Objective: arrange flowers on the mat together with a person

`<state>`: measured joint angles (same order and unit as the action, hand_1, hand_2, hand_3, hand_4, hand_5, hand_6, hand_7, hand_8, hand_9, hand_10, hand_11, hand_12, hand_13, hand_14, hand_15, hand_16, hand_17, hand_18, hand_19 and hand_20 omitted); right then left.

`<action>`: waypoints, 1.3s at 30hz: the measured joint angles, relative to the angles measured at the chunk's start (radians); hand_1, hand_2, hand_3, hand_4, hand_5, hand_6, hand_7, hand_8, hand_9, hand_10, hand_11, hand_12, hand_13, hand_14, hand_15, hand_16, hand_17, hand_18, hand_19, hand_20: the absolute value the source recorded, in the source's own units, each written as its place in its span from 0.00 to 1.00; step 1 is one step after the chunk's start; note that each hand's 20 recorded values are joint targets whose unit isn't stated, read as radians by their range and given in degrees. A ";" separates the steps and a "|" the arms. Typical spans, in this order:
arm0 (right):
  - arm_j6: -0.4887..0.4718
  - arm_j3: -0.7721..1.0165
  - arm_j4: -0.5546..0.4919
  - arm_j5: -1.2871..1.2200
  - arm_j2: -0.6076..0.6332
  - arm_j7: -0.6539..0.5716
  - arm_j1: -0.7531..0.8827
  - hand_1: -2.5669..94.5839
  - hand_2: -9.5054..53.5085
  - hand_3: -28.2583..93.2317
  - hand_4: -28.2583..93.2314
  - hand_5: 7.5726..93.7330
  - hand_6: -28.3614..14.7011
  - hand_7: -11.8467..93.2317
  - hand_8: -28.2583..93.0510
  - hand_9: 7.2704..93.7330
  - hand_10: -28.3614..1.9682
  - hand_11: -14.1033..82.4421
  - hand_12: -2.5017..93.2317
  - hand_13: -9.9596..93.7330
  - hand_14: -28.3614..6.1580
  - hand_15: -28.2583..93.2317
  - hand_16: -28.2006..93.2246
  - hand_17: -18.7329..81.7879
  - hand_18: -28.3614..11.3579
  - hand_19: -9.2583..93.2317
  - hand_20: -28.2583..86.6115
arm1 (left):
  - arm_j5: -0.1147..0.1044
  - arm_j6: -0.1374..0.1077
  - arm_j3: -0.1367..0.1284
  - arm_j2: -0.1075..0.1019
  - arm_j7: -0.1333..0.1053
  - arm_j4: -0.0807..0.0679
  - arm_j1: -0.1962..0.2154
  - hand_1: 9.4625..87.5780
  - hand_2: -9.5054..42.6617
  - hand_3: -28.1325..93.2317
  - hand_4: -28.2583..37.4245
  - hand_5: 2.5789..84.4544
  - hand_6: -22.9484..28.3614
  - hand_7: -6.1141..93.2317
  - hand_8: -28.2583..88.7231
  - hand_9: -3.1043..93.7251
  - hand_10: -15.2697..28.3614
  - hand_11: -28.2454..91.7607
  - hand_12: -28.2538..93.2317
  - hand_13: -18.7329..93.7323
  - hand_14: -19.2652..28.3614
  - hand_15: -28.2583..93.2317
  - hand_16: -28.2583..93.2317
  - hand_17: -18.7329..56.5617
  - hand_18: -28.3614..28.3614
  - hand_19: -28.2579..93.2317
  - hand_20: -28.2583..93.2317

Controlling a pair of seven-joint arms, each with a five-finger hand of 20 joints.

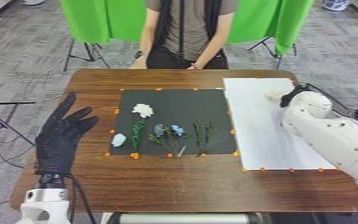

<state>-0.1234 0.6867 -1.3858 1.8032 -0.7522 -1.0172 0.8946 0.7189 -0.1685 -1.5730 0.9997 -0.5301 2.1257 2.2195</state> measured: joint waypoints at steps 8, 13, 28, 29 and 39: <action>0.106 -0.050 0.013 0.062 0.003 0.003 -0.003 0.62 0.00 0.75 0.00 0.72 0.77 0.34 0.16 0.87 0.67 0.24 0.30 0.83 0.70 0.54 0.45 0.46 0.25 0.77 0.36 | 0.001 0.008 0.000 0.000 0.003 -0.001 -0.002 0.14 0.32 0.84 0.00 0.36 0.55 0.17 0.17 0.43 0.77 0.44 0.33 0.46 0.93 0.65 0.17 0.26 1.00 0.86 0.10; 0.257 -0.140 0.035 0.185 0.005 0.005 -0.001 0.69 0.00 0.71 0.00 0.84 0.76 0.36 0.20 0.99 0.80 0.24 0.37 0.91 0.80 0.54 0.49 0.51 0.34 0.81 0.35 | 0.001 0.010 0.000 0.000 0.003 -0.002 -0.007 0.14 0.32 0.84 0.00 0.36 0.55 0.17 0.17 0.43 0.77 0.44 0.33 0.46 0.93 0.65 0.17 0.26 1.00 0.86 0.10; 0.434 -0.031 -0.141 0.357 0.039 -0.076 0.131 0.67 0.00 0.76 0.00 0.86 0.71 0.36 0.20 1.00 0.79 0.26 0.38 0.92 0.77 0.56 0.50 0.51 0.32 0.84 0.36 | 0.001 0.010 -0.004 0.001 0.005 0.001 0.001 0.14 0.32 0.84 0.00 0.36 0.55 0.17 0.17 0.42 0.77 0.44 0.33 0.46 0.93 0.65 0.17 0.26 1.00 0.86 0.10; 0.443 -0.031 -0.173 0.368 0.048 -0.073 0.134 0.67 0.00 0.76 0.00 0.86 0.71 0.36 0.20 1.00 0.78 0.26 0.38 0.92 0.77 0.56 0.50 0.51 0.32 0.84 0.36 | 0.001 0.010 -0.006 0.002 0.006 0.001 0.003 0.14 0.32 0.84 0.00 0.36 0.55 0.17 0.17 0.42 0.77 0.44 0.33 0.46 0.93 0.65 0.17 0.26 1.00 0.86 0.10; 0.448 -0.046 -0.403 0.328 0.051 0.101 0.116 0.67 0.00 0.77 0.00 0.86 0.70 0.36 0.21 1.00 0.77 0.26 0.39 0.91 0.74 0.58 0.50 0.49 0.31 0.84 0.36 | 0.001 0.009 -0.008 0.002 0.008 0.003 0.010 0.14 0.33 0.84 0.00 0.36 0.55 0.17 0.17 0.43 0.78 0.44 0.33 0.46 0.93 0.65 0.17 0.25 1.00 0.86 0.10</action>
<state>0.3245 0.6406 -1.7883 2.1310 -0.7013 -0.9163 1.0102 0.7197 -0.1595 -1.5808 1.0019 -0.5220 2.1283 2.2299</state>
